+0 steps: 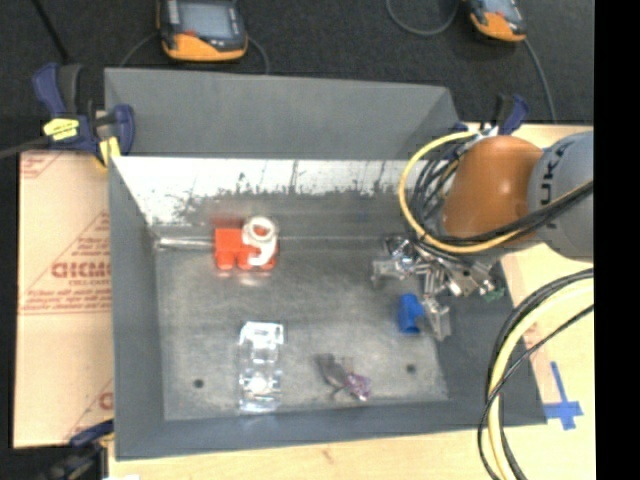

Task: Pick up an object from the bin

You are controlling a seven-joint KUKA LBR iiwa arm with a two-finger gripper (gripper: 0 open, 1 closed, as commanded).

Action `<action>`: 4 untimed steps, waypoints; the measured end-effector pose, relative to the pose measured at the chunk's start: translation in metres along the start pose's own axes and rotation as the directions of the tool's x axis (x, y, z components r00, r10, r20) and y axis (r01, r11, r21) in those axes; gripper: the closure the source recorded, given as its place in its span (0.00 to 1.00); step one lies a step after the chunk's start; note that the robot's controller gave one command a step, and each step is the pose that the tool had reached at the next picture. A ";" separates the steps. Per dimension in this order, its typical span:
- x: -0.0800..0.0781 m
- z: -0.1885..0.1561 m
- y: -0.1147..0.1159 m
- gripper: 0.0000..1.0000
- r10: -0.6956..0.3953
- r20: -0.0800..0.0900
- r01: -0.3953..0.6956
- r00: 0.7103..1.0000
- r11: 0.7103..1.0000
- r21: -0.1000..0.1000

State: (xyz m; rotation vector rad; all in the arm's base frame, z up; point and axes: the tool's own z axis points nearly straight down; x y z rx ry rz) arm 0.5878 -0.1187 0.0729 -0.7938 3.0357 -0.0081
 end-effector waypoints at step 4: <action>0.019 -0.155 0.029 1.00 -0.181 0.007 0.181 0.983 0.983 0.002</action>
Offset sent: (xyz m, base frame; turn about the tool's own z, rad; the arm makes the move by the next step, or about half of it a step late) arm -0.0336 0.0012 -0.0029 -0.2927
